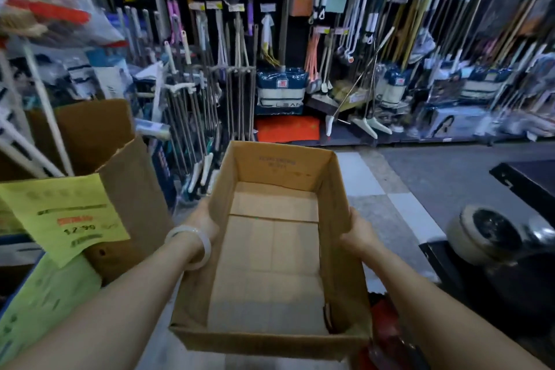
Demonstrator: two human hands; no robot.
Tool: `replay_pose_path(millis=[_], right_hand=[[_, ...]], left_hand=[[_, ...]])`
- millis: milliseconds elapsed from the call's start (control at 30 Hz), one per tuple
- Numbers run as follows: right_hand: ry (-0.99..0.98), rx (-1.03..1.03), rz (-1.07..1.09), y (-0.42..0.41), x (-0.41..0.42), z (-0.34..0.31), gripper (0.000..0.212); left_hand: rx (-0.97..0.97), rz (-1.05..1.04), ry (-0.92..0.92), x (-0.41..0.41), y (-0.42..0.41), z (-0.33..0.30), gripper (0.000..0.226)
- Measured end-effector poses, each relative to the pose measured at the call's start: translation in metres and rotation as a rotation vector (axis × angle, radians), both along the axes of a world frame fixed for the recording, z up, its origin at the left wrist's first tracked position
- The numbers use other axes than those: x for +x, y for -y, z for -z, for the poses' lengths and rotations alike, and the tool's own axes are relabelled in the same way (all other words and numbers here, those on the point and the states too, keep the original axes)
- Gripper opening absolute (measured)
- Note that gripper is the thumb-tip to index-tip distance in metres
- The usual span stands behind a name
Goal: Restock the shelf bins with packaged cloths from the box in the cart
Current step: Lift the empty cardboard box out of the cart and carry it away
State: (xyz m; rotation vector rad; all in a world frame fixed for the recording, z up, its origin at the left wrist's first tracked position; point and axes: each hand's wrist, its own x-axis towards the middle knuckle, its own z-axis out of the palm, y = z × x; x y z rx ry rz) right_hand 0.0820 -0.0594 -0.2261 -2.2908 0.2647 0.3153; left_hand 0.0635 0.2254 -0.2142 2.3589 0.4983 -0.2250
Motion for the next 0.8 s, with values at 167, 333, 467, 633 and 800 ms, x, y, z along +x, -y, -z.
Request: replay_pose_path(millis=[167, 333, 467, 633, 800], right_hand=[[-0.006, -0.022, 0.066, 0.005, 0.104, -0.004, 0.049], [-0.016, -0.03, 0.113, 0.027, 0.203, 0.007, 0.046], [0.001, -0.048, 0.117, 0.044, 0.291, 0.015, 0.046], [-0.022, -0.119, 0.09, 0.077, 0.437, 0.026, 0.045], [-0.067, -0.165, 0.097, 0.109, 0.544, 0.025, 0.052]], left_hand=[[0.064, 0.025, -0.03, 0.122, 0.005, -0.003, 0.059], [0.0, 0.061, -0.064, 0.229, 0.031, 0.003, 0.062], [-0.042, 0.077, -0.059, 0.318, 0.048, 0.017, 0.065], [-0.116, -0.028, -0.051, 0.453, 0.086, 0.03, 0.061], [-0.14, -0.03, -0.068, 0.557, 0.122, 0.047, 0.062]])
